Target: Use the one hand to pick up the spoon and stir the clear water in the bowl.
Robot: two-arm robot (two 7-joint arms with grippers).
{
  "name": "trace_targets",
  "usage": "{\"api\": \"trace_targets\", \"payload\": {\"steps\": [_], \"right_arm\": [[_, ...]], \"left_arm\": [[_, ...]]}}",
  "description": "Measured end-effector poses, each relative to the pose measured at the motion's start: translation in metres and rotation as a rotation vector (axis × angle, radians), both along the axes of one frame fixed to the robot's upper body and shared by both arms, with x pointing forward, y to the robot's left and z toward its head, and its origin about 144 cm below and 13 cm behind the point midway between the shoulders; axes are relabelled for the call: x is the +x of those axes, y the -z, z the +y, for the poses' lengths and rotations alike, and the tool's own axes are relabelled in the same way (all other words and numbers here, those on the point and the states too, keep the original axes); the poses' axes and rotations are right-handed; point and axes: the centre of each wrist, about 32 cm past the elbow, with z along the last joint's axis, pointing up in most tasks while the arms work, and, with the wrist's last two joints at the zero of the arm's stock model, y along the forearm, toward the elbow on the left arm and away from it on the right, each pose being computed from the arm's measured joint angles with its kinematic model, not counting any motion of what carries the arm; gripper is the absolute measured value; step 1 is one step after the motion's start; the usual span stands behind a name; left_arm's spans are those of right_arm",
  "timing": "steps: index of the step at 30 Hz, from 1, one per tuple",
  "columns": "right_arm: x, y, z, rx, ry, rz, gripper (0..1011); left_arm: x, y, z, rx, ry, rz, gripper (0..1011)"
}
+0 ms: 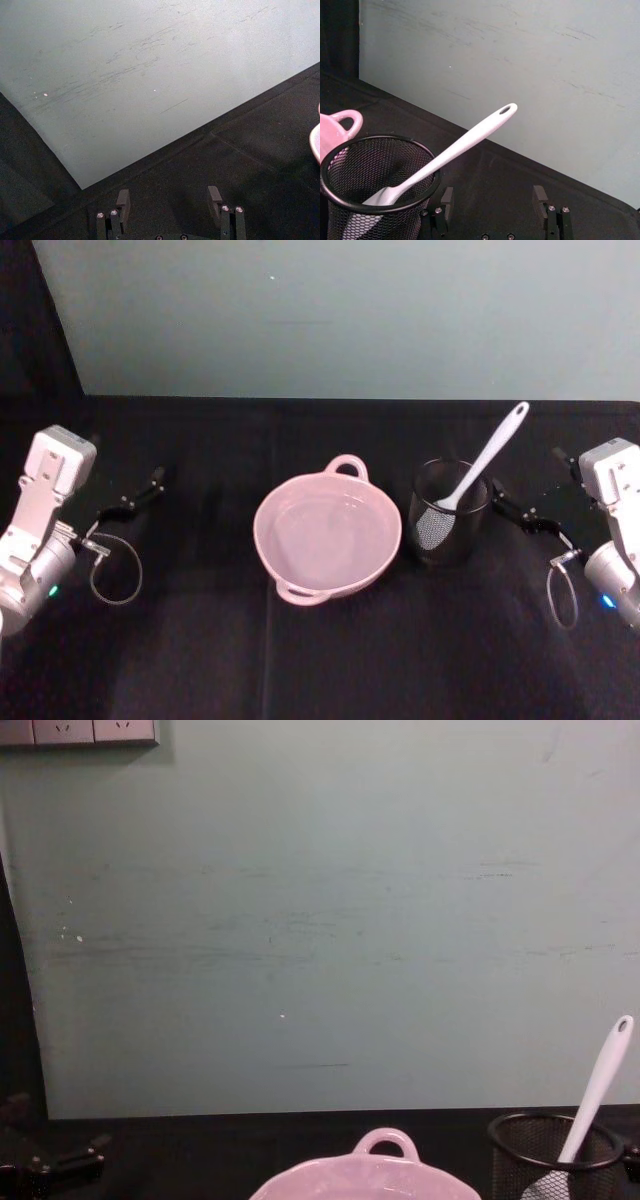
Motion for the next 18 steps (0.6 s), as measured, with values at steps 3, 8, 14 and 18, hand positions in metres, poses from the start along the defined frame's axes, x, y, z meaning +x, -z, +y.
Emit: {"api": "trace_targets", "payload": {"steps": [3, 8, 14, 18], "right_arm": [[0.0, 0.0, 0.0, 0.0, 0.0, 0.0, 1003], [0.0, 0.0, 0.0, 0.0, 0.0, 0.0, 1003], [-0.016, -0.001, -0.006, 0.008, 0.014, -0.008, 1002], [-0.031, -0.005, -0.011, 0.05, 0.024, -0.003, 1003]], "left_arm": [[0.0, 0.0, 0.0, 0.0, 0.0, 0.0, 1011], [0.0, 0.0, 0.0, 0.0, 0.0, 0.0, 1011], [0.0, 0.0, 0.0, 0.0, 0.0, 0.0, 1011], [0.0, 0.0, 0.0, 0.0, 0.0, 0.0, 1011]]}}
